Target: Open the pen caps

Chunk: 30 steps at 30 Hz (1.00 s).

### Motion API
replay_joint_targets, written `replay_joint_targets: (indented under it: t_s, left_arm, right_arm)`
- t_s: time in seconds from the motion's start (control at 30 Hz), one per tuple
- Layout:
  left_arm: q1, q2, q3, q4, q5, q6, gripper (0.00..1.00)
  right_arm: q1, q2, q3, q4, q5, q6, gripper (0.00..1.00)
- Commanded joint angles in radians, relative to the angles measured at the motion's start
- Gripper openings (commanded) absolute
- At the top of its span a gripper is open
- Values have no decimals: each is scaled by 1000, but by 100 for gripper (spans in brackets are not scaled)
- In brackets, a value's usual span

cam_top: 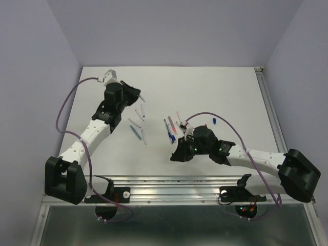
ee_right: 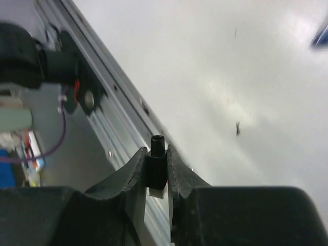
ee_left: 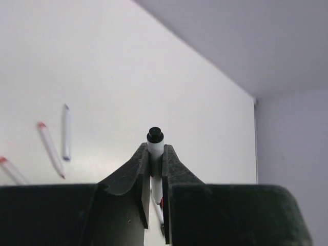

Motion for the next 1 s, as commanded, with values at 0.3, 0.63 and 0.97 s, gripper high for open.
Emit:
replay_joint_targets:
  t_s: [0.3,0.63,0.97]
  left_arm:
    - [132,-113,-63,1,-122,137,0]
    - [-14,-56,-241,-79,-121,144,0]
    - [-111,91,-176,-171,-224,139,2]
  right_arm:
    - [-171,40,84,-416,256,41,1]
    - [-333,72,121,-570,533,38,5]
    - [-350,97,76,-555,573,56,13]
